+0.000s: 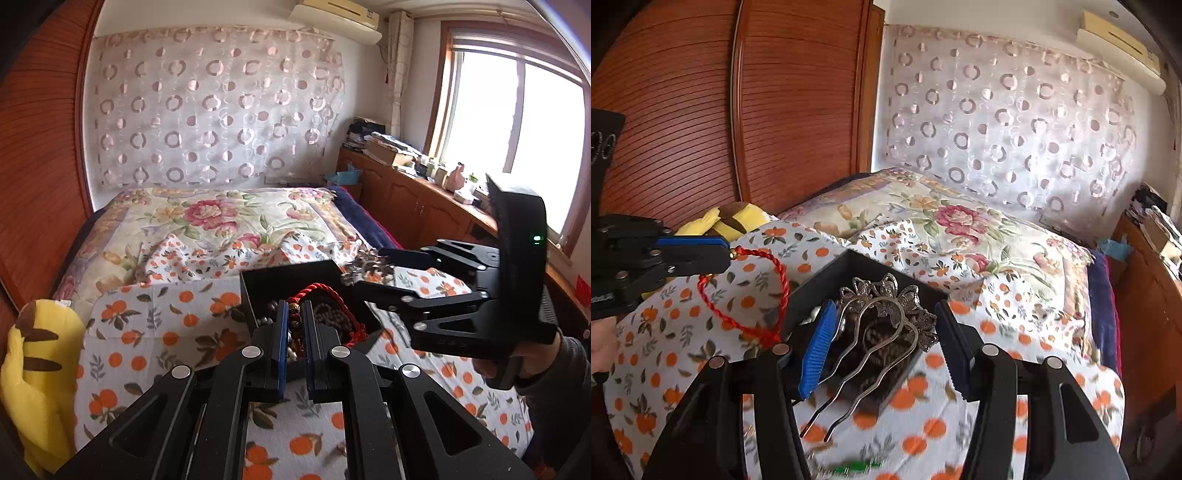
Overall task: Organize jewelry
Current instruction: 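Carry the red cord and hairpins over the black box and open both grippers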
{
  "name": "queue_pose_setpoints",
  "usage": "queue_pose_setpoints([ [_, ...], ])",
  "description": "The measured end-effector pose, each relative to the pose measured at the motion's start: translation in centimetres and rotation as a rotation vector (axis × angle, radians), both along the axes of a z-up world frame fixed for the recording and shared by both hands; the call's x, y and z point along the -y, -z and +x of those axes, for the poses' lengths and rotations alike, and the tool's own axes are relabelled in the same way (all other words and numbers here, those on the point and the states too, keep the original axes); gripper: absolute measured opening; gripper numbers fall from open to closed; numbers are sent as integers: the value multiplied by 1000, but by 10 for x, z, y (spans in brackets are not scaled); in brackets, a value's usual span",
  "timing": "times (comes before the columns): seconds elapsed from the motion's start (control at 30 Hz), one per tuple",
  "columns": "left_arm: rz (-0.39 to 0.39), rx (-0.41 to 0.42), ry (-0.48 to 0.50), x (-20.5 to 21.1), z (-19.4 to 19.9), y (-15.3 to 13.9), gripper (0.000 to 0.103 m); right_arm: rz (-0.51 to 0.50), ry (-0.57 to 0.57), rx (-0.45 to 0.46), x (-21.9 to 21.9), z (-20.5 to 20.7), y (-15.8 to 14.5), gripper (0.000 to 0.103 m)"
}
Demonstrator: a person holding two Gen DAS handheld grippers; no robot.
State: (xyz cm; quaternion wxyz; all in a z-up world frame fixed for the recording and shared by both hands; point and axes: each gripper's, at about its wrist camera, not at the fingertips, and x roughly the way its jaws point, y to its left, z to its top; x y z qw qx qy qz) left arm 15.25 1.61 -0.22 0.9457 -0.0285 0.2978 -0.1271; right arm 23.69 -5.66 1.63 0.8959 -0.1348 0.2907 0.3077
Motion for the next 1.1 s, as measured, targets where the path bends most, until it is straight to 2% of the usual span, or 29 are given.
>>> queue_pose_setpoints([
  [0.17, 5, -5, -16, -6, 13, -1, 6, -2, -11, -17, -10, 31, 8, 58],
  [0.33, 17, -11, -34, -9, 24, 0, 6, 5, -23, -28, -14, 43, 16, 57],
  [0.63, 19, -32, -41, -12, 36, 6, 6, 4, -31, -44, -7, 41, 25, 57],
  [1.1, 53, -74, -7, 8, 70, 25, 6, 14, 74, -72, 46, 21, 35, 57],
])
